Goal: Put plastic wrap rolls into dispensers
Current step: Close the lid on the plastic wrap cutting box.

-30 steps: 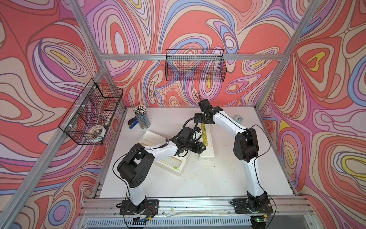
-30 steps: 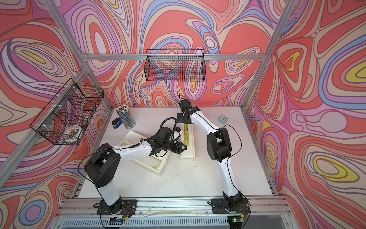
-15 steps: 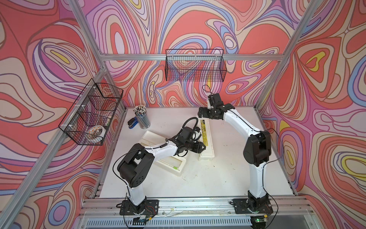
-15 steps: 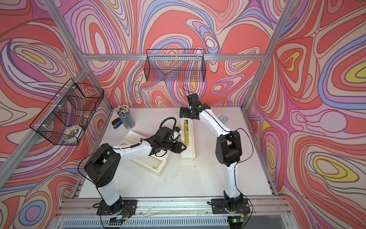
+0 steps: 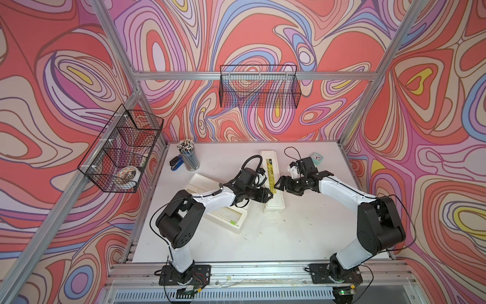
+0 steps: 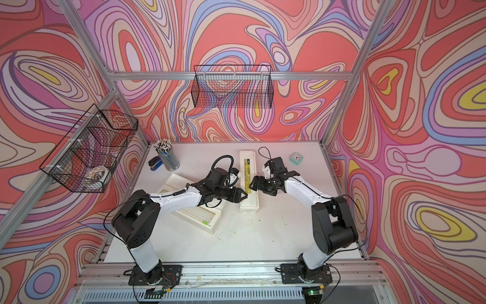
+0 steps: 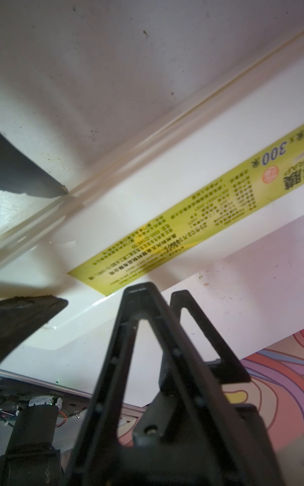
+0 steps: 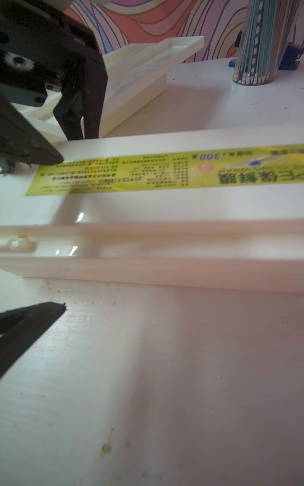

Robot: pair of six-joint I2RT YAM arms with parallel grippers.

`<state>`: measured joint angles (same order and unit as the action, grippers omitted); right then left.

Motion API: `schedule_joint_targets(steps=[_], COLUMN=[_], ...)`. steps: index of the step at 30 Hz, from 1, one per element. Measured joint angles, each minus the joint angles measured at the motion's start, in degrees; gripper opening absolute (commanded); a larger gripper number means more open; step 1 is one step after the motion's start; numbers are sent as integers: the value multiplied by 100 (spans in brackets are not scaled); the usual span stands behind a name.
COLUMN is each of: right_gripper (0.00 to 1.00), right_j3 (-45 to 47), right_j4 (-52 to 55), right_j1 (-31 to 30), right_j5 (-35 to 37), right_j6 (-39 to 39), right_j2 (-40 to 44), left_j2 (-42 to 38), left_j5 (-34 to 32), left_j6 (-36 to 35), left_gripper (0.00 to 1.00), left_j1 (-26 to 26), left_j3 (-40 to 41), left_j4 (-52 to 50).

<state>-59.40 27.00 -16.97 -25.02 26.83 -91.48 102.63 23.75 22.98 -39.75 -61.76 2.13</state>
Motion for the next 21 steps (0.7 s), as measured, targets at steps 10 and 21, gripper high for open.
schedule_joint_targets(steps=[10,21], right_gripper=[71,66], right_j3=[549,682], right_j4=[-688,-970], right_j1=[2,7], right_j5=[-647,-925], right_j6=[378,542], right_j2=[313,319], left_j2=[-98,-378], left_j5=[-7,197], left_j6=[129,168], left_gripper=[85,91], left_j1=[-4,-4], left_j3=[225,531], left_j4=[181,260])
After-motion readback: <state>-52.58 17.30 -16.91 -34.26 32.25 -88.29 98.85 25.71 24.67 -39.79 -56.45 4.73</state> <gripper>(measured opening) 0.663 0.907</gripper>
